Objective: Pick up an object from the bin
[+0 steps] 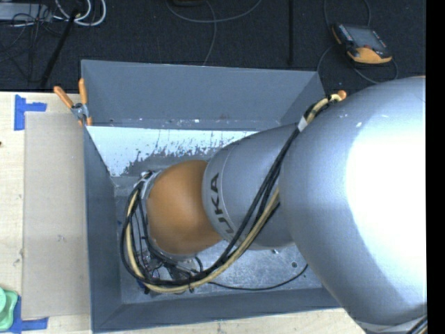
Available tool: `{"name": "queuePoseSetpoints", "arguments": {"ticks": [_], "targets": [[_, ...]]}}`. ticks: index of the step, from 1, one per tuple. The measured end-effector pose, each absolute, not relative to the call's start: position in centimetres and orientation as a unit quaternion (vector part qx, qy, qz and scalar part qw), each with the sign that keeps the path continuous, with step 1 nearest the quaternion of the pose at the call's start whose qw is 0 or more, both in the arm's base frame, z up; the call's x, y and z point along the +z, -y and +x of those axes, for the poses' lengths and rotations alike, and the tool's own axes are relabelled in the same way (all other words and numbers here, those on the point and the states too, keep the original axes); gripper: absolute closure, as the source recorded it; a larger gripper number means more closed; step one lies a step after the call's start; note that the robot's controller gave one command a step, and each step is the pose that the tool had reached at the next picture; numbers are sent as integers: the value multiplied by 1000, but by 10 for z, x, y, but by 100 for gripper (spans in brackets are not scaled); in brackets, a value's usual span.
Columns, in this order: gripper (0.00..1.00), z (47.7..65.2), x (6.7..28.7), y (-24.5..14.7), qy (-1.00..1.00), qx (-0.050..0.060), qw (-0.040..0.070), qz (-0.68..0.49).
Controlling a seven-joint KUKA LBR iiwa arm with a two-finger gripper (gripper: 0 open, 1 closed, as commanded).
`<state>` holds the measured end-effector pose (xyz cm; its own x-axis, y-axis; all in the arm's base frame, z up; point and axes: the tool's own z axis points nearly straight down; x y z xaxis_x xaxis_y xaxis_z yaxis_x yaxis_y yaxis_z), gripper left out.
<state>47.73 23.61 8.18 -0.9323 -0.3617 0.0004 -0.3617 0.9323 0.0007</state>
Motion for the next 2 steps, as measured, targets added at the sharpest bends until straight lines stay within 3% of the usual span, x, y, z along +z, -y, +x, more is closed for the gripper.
{"name": "queuePoseSetpoints", "arguments": {"ticks": [1, 2], "targets": [[100, 480, 142, -235, 980, -1, -2, 199], [100, 488, 228, -235, 977, -1, -5, 215]]}}
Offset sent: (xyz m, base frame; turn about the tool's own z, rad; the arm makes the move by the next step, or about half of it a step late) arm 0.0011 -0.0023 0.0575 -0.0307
